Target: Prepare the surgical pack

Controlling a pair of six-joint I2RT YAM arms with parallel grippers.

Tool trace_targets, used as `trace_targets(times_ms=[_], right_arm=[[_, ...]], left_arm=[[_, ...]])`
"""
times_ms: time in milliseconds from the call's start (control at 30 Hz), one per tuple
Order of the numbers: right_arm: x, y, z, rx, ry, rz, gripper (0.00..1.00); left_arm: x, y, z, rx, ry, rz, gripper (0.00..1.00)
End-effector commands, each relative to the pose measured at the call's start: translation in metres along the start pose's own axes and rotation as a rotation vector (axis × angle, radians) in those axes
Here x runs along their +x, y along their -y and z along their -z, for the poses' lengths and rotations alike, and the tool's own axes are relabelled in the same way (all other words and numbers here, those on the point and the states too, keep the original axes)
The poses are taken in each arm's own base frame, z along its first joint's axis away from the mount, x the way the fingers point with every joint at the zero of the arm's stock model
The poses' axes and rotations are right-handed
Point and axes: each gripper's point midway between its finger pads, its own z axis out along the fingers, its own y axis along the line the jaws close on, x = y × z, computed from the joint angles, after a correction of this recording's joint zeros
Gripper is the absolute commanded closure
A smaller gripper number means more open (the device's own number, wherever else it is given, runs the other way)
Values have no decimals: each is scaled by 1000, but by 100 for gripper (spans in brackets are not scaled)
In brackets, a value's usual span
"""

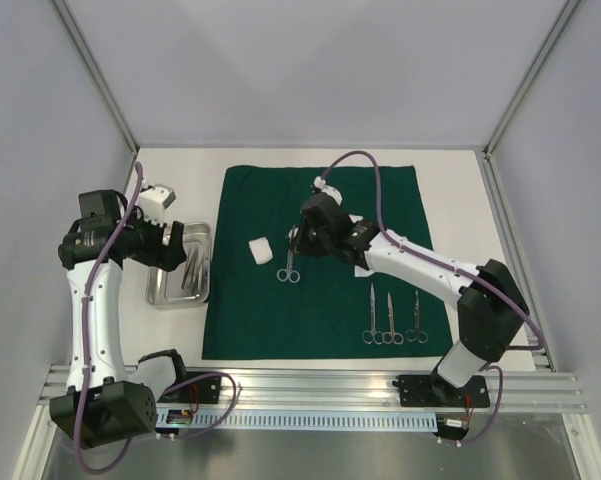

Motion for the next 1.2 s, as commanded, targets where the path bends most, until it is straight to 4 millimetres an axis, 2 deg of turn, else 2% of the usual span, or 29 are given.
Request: trace_targets(times_ms=[0,33,67,133,167,333,500,633,800,833,1000,1167], right_arm=[[-31,-54,-6,-115,101,-40,99],[-31,-59,-13,-113,101,-39,99],[-40,-83,-6,-160,126,-31,99],[-39,-101,-10,-179,133,-11,100],[-48,-117,-4,-211,155,-13,100],[-50,-150,-2,-282,162,-23,100],[-47,-165,2,-325,155,-37,100],[-46,-176,5,-353,150,-37,99],[-46,-183,5,-368,148,-41,99],[-46,-185,5,-374,148,-43,100],[-47,-190,8,-394,145,-55,99],[-46,-191,8,-400,142,-60,99]], left_arm=[[-20,34,8,220,61,-31,15],[-30,38,12,244,85,-41,14],[-35,47,10,299,87,-37,13],[-45,56,10,335,87,-43,12],[-47,66,8,371,71,-62,12],[-55,89,-10,470,15,-57,12],[-61,95,-24,502,3,-37,15],[-60,107,-23,571,29,-12,18],[-57,110,-25,583,39,-16,22],[-54,119,-26,603,23,-36,24],[-45,110,-37,547,-14,-40,30],[-43,113,-41,553,-23,-52,43]])
